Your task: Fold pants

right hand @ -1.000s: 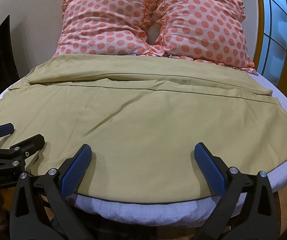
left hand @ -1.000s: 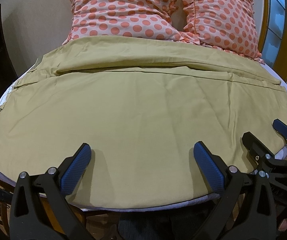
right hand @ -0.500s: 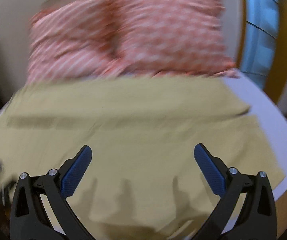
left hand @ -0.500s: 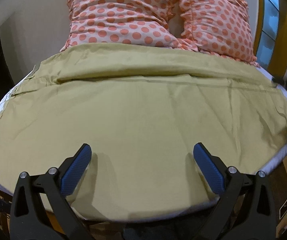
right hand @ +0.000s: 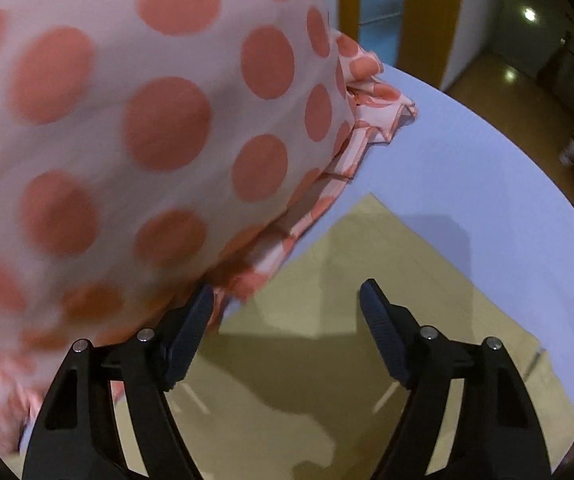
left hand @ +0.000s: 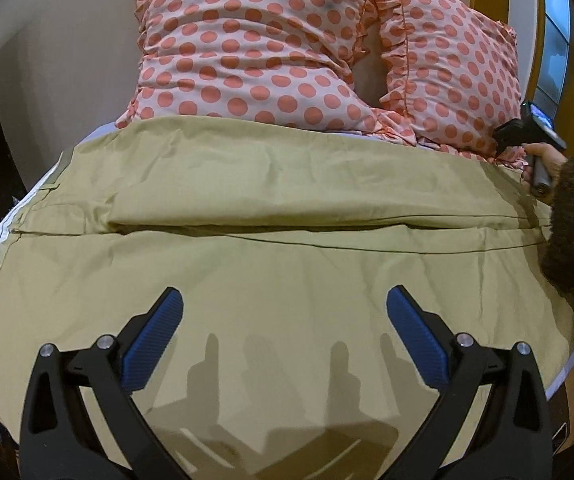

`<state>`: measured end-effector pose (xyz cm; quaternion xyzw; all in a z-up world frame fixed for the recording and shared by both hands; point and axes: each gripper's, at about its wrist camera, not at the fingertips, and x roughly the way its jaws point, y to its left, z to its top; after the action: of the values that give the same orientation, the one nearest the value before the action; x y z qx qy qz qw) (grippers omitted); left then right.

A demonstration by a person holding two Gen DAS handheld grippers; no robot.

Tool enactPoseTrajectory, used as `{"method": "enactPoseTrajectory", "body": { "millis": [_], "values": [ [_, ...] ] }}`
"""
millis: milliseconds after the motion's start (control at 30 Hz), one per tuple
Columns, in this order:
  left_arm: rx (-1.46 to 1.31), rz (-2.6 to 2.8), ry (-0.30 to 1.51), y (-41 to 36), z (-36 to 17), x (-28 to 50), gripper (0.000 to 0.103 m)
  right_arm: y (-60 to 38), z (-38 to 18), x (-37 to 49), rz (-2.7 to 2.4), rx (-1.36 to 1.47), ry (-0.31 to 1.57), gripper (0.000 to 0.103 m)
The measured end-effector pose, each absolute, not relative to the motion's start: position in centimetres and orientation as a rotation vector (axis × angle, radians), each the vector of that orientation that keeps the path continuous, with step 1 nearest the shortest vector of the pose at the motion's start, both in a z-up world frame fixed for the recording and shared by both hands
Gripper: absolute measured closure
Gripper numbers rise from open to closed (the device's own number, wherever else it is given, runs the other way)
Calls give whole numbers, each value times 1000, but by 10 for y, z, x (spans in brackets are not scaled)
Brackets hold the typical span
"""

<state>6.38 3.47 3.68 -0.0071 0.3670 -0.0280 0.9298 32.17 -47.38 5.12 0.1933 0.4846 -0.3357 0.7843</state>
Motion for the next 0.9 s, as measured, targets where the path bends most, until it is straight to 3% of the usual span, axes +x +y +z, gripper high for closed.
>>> {"method": "enactPoseTrajectory", "body": {
  "millis": [133,200,267,367,533,700,900],
  "values": [
    [-52,-85,791,40,27,76,2,-470,38,324,-730,286,1031,32],
    [-98,-120,806,45,23,79,2,-470,39,307,-688,267,992,51],
    [-137,-139,807,51,22,78,2,-476,40,285,-650,293,944,80],
    [-170,-138,792,55,24,76,2,-497,39,253,-551,420,877,96],
    [-213,-151,746,70,42,64,2,-513,61,202,-373,643,706,99],
    [-302,-155,682,108,70,63,2,-501,101,85,-174,734,512,99],
    [-458,-133,702,155,83,105,2,-487,79,-32,-156,790,498,100]
  ]
}}
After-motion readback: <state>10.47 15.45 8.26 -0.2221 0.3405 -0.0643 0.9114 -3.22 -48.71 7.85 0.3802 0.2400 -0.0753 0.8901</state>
